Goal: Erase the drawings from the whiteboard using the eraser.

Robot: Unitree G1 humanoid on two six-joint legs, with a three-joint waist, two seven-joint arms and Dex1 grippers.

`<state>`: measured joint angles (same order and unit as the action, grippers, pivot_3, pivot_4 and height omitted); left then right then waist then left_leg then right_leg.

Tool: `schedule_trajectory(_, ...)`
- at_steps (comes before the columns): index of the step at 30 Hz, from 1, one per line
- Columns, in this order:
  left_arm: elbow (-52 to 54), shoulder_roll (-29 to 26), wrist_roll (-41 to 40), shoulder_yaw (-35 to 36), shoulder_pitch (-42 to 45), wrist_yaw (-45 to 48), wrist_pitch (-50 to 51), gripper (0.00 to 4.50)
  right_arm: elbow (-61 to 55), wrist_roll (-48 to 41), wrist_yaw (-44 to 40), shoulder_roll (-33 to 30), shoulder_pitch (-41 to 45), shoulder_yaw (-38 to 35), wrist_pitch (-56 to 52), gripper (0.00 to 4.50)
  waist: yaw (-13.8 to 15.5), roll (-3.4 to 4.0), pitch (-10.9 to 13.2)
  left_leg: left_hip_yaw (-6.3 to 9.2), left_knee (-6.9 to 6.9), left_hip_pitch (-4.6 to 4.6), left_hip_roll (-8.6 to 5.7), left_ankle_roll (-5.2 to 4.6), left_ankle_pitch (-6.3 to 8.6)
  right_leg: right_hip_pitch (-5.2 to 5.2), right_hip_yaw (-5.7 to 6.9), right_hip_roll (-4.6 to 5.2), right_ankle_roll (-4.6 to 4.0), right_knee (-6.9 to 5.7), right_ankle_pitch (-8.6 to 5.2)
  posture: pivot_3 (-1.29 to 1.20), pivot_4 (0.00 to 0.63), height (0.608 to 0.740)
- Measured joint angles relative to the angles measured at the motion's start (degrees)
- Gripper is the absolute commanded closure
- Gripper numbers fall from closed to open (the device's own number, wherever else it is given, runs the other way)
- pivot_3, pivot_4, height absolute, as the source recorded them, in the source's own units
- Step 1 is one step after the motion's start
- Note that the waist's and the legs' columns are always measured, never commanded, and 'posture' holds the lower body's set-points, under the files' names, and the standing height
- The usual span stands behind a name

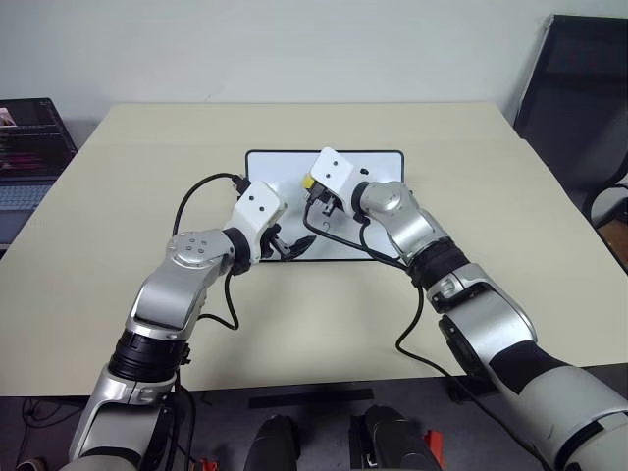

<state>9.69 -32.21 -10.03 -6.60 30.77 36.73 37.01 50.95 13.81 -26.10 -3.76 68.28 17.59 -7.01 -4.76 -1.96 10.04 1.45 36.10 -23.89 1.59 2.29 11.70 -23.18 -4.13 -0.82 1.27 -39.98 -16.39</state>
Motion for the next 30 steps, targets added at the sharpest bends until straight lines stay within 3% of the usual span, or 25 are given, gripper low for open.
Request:
schedule_trajectory(13, -0.03, 0.05, 0.01, -0.21, 0.13, 0.14, -0.03, 0.00, 2.20, 0.92, 0.04, -2.53, 0.99, -0.09, 2.01, 3.40, 0.77, 0.00, 0.00, 0.00, -0.01, -0.01, -0.06, 0.00, 0.00, 0.03, 0.05, 0.01, 0.00, 0.02, 0.00, 0.00, 0.150, 0.740)
schedule_trajectory(24, -0.85, 0.96, 0.00, -0.54, 1.04, 0.65, -0.29, 0.00, -17.92, 0.71, -3.87, -10.59, -10.92, -0.84, -5.60, 3.40, 2.08, -0.02, -0.01, -0.04, 0.02, -0.01, -0.08, 0.01, 0.00, 0.08, 0.07, 0.01, 0.01, 0.03, -0.01, 0.00, 0.150, 0.740)
schedule_trajectory(30, -1.01, 1.13, -0.03, -0.01, 0.30, -0.20, -1.11, 0.00, -27.26, -3.54, -4.37, -10.46, -16.06, -5.00, -11.90, 3.40, 1.94, -0.02, -0.01, -0.02, 0.00, -0.06, -0.04, 0.01, 0.00, 0.02, 0.05, 0.00, 0.01, 0.05, -0.01, 0.00, 0.150, 0.740)
